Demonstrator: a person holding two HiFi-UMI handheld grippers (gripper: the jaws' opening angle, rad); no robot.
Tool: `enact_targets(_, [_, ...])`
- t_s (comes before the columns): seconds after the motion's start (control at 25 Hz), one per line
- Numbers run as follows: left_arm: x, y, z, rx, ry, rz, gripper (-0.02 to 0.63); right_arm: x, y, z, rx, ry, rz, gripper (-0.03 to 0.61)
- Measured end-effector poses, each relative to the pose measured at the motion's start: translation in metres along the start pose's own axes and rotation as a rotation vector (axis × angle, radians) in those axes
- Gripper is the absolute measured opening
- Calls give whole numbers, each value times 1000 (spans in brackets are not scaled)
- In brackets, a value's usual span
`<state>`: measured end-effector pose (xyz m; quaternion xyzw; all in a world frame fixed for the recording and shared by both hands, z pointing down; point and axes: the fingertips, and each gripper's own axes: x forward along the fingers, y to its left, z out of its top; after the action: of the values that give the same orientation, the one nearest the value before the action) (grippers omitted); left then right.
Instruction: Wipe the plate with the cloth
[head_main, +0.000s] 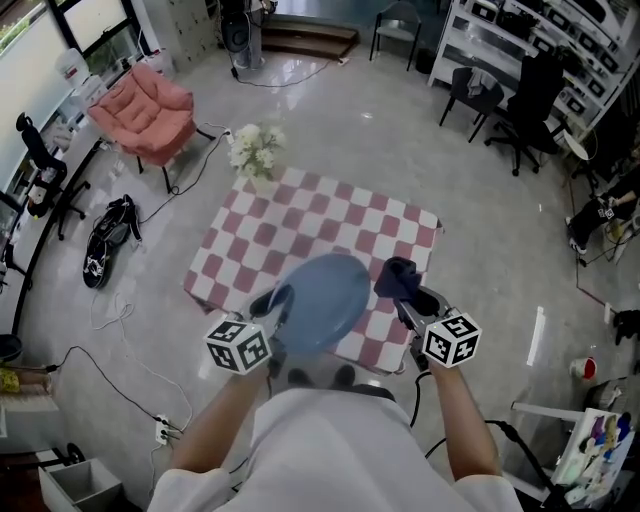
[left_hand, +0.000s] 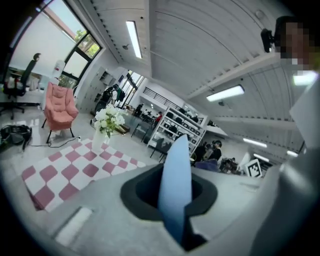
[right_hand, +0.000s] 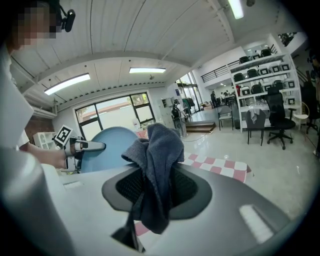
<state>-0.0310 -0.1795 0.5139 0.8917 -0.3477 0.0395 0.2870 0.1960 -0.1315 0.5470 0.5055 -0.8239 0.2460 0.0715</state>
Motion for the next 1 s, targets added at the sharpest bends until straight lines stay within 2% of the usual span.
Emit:
enact_targets(0.2, [9, -3, -2, -86, -8, 7, 37, -5, -11, 8, -39, -6, 9, 132])
enact_targets(0.52, [16, 8, -5, -300, -50, 5, 36, -9, -31, 13, -90, -29, 22, 132])
enact_targets(0.68, [16, 9, -9, -338, -59, 12, 37, -14, -36, 14, -111, -37, 32, 132])
enact_targets(1.0, [12, 6, -20, -444, -79, -19, 37, -28, -45, 6, -92, -62, 5, 132])
